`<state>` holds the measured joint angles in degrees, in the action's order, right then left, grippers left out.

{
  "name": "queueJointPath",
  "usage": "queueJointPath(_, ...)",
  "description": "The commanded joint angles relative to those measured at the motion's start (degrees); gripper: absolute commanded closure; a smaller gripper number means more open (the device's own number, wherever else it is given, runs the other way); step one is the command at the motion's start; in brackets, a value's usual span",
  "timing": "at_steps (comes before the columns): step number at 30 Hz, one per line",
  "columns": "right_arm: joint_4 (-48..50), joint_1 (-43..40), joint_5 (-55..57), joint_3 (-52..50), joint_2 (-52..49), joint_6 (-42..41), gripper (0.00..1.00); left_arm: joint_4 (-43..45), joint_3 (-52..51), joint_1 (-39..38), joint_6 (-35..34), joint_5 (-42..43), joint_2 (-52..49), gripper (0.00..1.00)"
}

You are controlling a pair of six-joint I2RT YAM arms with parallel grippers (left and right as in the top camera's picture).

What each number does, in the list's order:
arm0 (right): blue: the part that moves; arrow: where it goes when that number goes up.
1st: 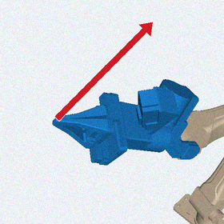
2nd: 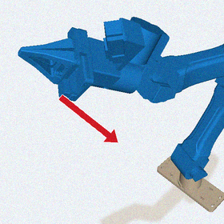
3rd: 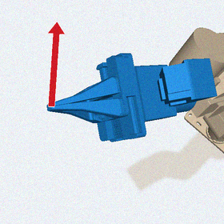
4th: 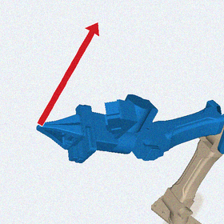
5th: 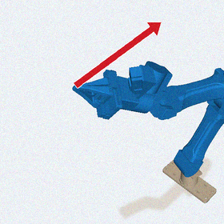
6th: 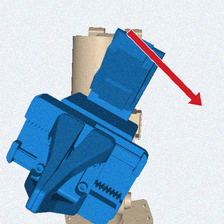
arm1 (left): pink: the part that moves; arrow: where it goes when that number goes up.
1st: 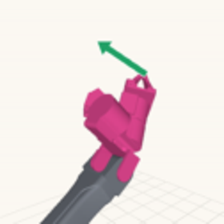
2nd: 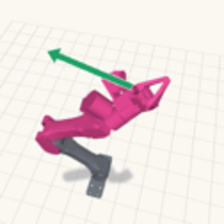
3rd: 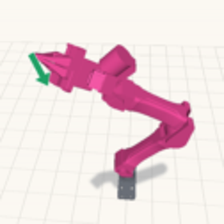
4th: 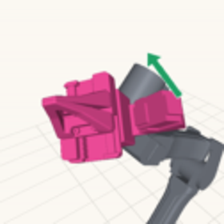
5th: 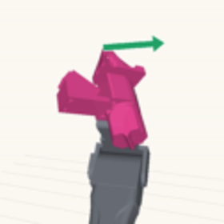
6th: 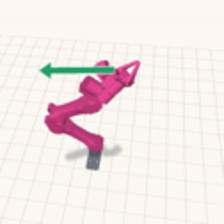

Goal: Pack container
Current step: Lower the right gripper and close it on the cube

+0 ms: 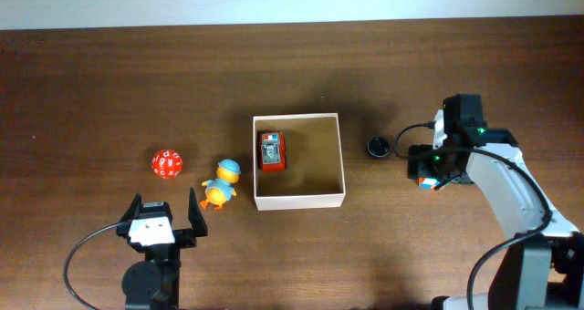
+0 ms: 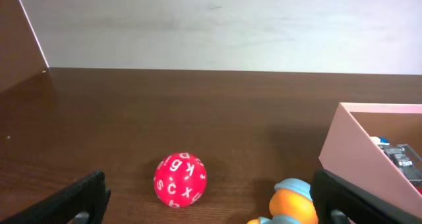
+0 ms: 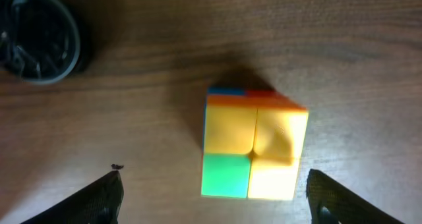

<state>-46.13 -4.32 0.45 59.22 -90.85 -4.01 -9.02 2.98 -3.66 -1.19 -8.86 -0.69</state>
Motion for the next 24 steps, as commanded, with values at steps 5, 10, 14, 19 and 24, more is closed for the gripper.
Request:
queueJointPath(5, 3.6, -0.3, 2.2, -0.3, -5.4, 0.5, 0.17, 0.1, -0.3, 0.3, -0.5, -0.4, 0.3, 0.01)
queueJointPath(10, 4.3, -0.3, 2.2, -0.3, -8.0, 0.3, 0.17, 0.1, -0.3, 0.3, -0.5, -0.4, 0.3, 0.01)
queueJointPath(14, 4.4, -0.3, 2.2, -0.3, -8.5, 0.1, 0.22, 0.1, -0.3, 0.3, -0.5, -0.4, 0.3, 0.01)
queueJointPath(19, 4.7, -0.3, 2.2, -0.3, -8.5, 0.2, 0.34, 0.1, -0.3, 0.3, -0.5, -0.4, 0.3, 0.01)
queueJointPath(24, 4.6, -0.3, 2.2, -0.3, -8.5, 0.1, 0.42, 0.1, -0.3, 0.3, -0.5, -0.4, 0.3, 0.01)
